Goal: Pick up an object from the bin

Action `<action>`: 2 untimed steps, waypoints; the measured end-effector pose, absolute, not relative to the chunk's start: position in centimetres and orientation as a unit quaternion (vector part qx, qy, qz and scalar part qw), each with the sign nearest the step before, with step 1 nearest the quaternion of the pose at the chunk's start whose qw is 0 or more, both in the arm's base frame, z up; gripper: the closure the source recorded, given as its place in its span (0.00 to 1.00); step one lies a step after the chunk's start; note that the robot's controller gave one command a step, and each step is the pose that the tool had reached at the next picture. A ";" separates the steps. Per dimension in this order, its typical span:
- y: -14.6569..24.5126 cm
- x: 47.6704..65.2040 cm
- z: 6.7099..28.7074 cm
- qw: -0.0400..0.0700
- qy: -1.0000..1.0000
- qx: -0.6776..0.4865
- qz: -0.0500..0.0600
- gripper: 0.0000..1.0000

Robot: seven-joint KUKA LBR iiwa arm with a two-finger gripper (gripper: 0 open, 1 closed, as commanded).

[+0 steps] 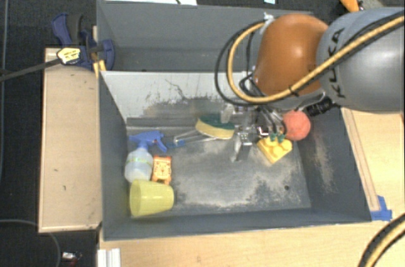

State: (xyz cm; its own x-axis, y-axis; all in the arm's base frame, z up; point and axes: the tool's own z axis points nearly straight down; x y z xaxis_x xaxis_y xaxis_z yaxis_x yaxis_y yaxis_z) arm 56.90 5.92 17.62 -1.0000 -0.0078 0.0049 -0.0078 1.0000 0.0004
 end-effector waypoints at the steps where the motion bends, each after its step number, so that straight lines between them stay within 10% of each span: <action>1: 5.9 57.1 18.1 -0.002 -1.000 0.003 -0.001 0.00; 2: 8.8 58.7 10.7 -0.004 -0.997 -0.075 -0.001 0.00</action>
Offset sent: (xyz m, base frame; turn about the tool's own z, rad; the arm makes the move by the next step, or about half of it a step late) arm 0.0216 0.0427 -0.1062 0.2220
